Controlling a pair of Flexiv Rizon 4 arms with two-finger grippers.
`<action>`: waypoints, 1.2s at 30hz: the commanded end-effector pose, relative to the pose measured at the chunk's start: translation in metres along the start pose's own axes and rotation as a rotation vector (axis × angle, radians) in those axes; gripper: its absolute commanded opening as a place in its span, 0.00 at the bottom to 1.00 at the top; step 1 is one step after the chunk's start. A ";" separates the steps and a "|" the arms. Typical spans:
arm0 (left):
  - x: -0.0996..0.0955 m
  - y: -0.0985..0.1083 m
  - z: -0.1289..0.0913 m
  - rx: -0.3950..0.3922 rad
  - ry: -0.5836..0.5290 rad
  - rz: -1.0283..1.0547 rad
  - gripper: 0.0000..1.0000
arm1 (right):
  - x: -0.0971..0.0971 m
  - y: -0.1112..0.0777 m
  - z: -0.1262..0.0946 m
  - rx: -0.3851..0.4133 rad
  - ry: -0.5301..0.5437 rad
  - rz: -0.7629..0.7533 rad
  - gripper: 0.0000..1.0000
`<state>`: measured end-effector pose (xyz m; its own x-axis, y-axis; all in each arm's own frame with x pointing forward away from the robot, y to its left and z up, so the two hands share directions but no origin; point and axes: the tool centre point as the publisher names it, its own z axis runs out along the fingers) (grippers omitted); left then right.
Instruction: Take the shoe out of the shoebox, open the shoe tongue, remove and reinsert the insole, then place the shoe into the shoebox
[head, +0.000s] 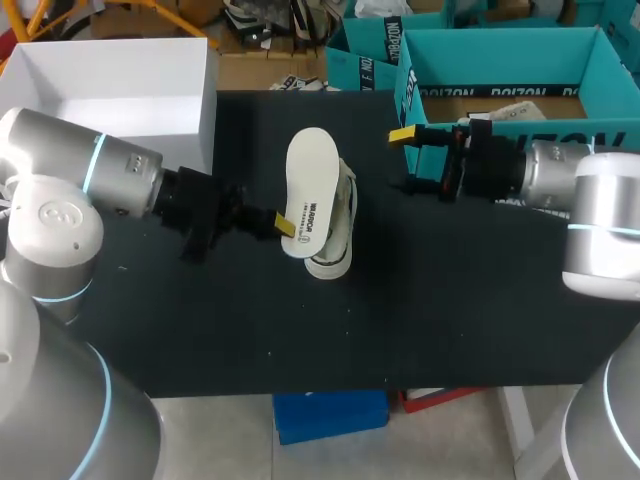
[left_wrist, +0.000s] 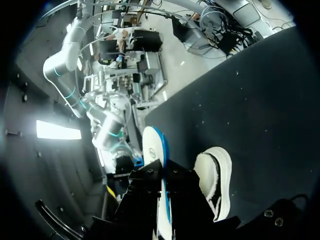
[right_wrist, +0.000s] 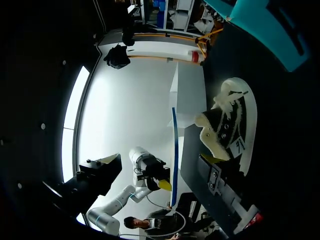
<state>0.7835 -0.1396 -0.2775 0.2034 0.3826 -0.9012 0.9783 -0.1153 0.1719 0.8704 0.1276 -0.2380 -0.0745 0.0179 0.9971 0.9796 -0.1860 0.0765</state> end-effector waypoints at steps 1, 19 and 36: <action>0.000 -0.002 0.000 -0.005 0.001 0.003 0.00 | 0.000 0.000 0.004 0.029 -0.007 -0.002 1.00; 0.000 -0.002 0.000 -0.005 0.001 0.003 0.00 | -0.008 -0.013 0.037 0.301 -0.119 -0.054 1.00; 0.000 -0.002 0.000 -0.005 0.001 0.003 0.00 | -0.027 -0.021 0.084 0.313 -0.102 -0.064 1.00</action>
<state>0.7832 -0.1390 -0.2773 0.2039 0.3816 -0.9016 0.9782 -0.1158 0.1722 0.8645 0.2020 -0.2586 -0.1346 0.1293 0.9824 0.9845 0.1304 0.1177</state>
